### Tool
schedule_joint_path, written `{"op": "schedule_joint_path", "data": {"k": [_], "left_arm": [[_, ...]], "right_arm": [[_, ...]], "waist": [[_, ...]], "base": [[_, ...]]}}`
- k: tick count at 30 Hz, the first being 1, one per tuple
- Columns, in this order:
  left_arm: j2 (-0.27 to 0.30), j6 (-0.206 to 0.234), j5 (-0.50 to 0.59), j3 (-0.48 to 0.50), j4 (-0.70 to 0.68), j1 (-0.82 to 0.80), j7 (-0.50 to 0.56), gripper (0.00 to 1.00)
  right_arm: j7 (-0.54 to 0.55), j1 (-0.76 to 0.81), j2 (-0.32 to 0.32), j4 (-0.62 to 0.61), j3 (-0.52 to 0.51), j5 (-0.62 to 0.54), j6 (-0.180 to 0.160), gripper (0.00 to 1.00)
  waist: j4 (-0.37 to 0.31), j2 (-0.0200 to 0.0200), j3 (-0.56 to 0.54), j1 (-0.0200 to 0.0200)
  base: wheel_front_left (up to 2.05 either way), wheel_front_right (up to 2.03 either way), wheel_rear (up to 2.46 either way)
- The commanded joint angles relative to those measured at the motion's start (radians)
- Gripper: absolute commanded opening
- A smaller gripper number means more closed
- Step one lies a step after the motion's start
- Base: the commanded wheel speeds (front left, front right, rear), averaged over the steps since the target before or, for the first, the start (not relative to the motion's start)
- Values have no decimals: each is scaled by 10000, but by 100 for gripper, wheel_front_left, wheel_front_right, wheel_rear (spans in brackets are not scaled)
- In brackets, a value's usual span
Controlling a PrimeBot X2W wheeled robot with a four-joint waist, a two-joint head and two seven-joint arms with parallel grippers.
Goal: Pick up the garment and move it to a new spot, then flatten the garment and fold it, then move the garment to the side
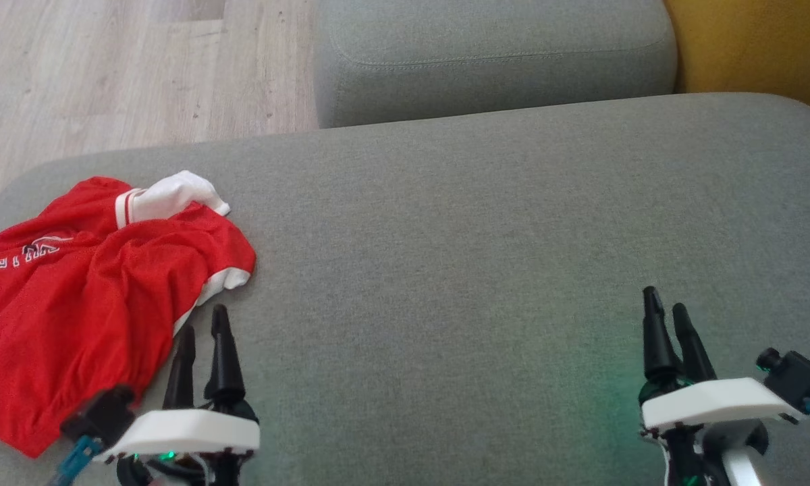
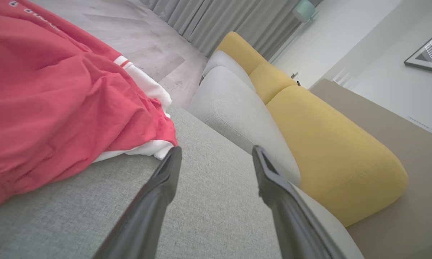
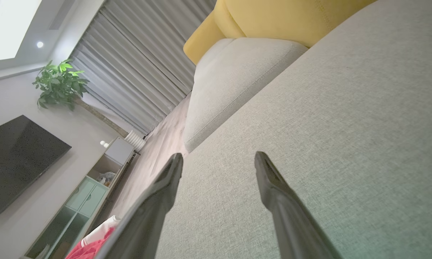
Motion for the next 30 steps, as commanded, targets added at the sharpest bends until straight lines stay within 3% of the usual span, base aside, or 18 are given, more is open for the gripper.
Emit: {"op": "schedule_joint_path", "data": {"k": [1,30], "left_arm": [[108,106,466,28,-405,-558,-143,100],[173,658,4021,-628,581,-839,-1024,100]], "right_arm": [[-160,-532,-102,-408,268,-454,88,100],[-1045,-521,-187,-450,756,-4626,129,100]], "waist": [[-3,0,-2,0],[253,0,3,0]], "base": [[0,0,0],[0,0,0]]}}
